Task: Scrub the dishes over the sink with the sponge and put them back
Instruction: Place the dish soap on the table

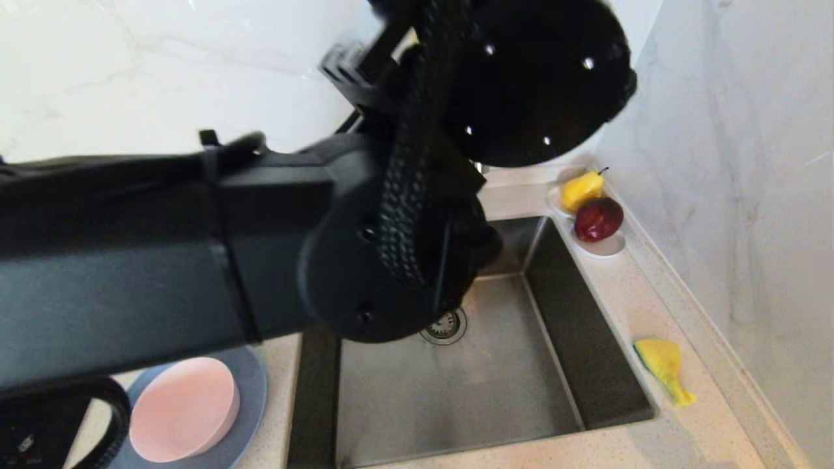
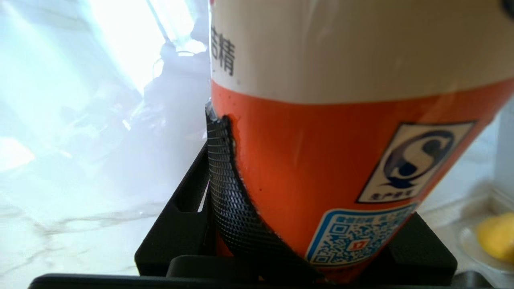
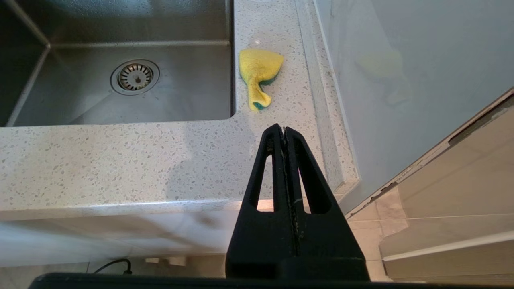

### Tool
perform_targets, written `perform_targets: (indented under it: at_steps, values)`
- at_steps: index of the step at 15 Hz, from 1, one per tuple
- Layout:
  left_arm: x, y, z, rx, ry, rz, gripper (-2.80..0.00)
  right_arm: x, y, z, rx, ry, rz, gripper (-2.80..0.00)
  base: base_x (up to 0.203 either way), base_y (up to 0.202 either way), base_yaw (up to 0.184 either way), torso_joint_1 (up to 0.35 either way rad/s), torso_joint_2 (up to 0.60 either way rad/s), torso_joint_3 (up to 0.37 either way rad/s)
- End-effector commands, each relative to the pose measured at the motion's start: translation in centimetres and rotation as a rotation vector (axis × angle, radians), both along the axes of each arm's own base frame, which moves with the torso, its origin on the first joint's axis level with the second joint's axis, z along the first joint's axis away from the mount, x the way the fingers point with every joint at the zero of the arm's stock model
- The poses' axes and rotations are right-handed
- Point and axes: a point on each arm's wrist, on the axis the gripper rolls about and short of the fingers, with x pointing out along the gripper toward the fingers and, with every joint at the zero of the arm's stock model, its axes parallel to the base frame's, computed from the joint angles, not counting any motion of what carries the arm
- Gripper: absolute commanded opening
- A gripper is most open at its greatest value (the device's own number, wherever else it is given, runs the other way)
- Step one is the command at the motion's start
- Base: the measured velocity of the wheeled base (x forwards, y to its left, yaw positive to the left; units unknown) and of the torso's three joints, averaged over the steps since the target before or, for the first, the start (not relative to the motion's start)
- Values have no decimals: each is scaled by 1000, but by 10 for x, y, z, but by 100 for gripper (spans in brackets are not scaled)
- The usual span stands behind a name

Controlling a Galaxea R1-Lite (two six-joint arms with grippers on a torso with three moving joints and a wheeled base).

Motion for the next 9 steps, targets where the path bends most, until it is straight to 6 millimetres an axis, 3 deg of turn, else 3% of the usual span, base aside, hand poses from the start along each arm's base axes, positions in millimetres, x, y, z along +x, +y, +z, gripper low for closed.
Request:
perform_targets:
  at_steps: [1, 9]
  values:
    - [-15, 33, 32, -57, -18, 1, -280, 0, 0, 0, 0, -1, 1, -280, 0, 0, 0, 0, 0, 0]
    - [-34, 119, 81, -172, 16, -12, -280, 0, 0, 0, 0, 0, 1, -280, 0, 0, 0, 0, 0, 0]
